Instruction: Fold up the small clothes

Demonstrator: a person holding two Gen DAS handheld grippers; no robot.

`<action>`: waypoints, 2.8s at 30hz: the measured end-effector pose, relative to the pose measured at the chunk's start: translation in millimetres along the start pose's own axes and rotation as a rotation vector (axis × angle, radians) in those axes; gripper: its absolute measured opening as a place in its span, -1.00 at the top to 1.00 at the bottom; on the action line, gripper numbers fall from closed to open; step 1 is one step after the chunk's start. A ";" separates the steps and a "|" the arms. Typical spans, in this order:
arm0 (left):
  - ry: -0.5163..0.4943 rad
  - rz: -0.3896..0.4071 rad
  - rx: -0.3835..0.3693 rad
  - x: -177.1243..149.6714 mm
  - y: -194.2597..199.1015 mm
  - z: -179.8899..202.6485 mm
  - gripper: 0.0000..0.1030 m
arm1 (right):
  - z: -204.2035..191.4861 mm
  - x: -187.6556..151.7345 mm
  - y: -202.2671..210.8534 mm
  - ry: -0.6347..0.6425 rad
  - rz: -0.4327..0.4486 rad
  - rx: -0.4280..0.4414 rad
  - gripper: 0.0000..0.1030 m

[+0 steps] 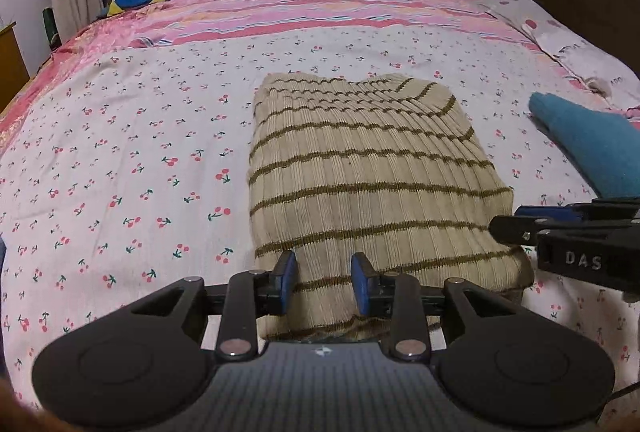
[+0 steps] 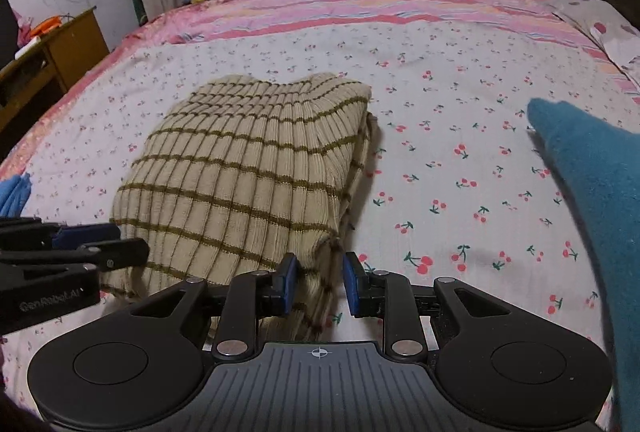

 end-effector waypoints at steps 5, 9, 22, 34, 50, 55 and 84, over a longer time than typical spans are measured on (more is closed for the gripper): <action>0.005 0.005 -0.001 -1.6 3.8 -0.4 0.27 | -1.7 -5.4 9.7 -0.017 0.010 0.007 0.52; 0.002 0.002 0.001 -5.8 5.6 0.9 0.19 | -7.1 -11.2 18.5 -0.023 0.018 0.020 0.51; 0.008 -0.006 0.029 -17.6 15.6 6.8 -0.09 | -17.5 -26.0 34.2 -0.031 0.020 0.015 0.42; -0.006 -0.012 0.114 -33.9 27.3 16.4 -0.58 | -28.5 -44.2 48.1 -0.033 0.026 -0.008 0.25; 0.009 0.012 0.121 -43.9 49.2 21.0 -0.60 | -39.2 -59.9 60.9 -0.044 0.032 0.004 0.24; -0.014 0.015 0.151 -45.6 54.6 23.8 -0.61 | -40.9 -61.5 63.6 -0.046 0.034 0.006 0.24; 0.007 0.007 0.160 -53.2 66.2 24.6 -0.66 | -42.9 -70.4 72.4 -0.054 0.034 0.009 0.24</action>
Point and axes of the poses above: each gripper's, at about its wrist camera, not at the fingertips, and y roughly against the way its jaws point, z to its right, x to its top, the point moved 1 cm from there along -y, roughly the way its jaws point, and after that the axes turned 3 degrees about -y, right-handed, at the moved point
